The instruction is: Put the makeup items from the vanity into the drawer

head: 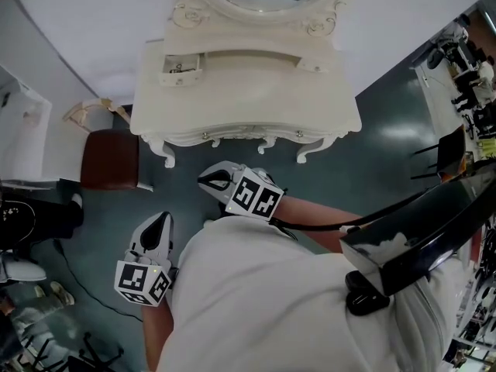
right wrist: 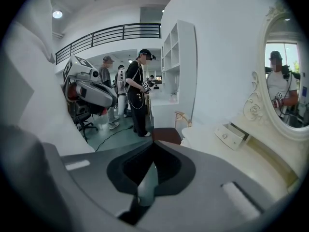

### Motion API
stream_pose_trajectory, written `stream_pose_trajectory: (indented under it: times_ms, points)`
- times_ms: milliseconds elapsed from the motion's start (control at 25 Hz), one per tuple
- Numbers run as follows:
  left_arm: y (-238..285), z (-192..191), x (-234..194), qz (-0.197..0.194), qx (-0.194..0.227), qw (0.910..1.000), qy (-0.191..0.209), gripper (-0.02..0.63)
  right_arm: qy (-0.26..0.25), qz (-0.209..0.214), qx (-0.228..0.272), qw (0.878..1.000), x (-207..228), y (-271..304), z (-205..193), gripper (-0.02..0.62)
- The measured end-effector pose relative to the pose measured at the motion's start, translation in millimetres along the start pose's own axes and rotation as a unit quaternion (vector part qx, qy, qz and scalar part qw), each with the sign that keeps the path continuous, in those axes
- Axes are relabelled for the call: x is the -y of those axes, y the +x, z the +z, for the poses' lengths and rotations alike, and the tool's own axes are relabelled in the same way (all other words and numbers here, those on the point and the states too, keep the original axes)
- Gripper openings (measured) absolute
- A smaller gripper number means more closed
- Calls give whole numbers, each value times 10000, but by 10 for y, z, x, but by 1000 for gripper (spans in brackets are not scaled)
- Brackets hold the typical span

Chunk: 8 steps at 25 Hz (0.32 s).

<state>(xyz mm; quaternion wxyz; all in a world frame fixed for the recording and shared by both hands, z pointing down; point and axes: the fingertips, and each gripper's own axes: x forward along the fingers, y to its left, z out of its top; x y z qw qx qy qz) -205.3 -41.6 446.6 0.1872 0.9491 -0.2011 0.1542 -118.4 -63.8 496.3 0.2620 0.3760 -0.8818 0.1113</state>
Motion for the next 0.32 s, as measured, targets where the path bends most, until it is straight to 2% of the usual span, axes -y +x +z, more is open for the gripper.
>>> stream_pose_trajectory:
  times_ms: [320]
  points:
    - [185, 76, -47, -33, -36, 10000, -14, 0, 25, -15, -27, 10000, 189, -19, -32, 0]
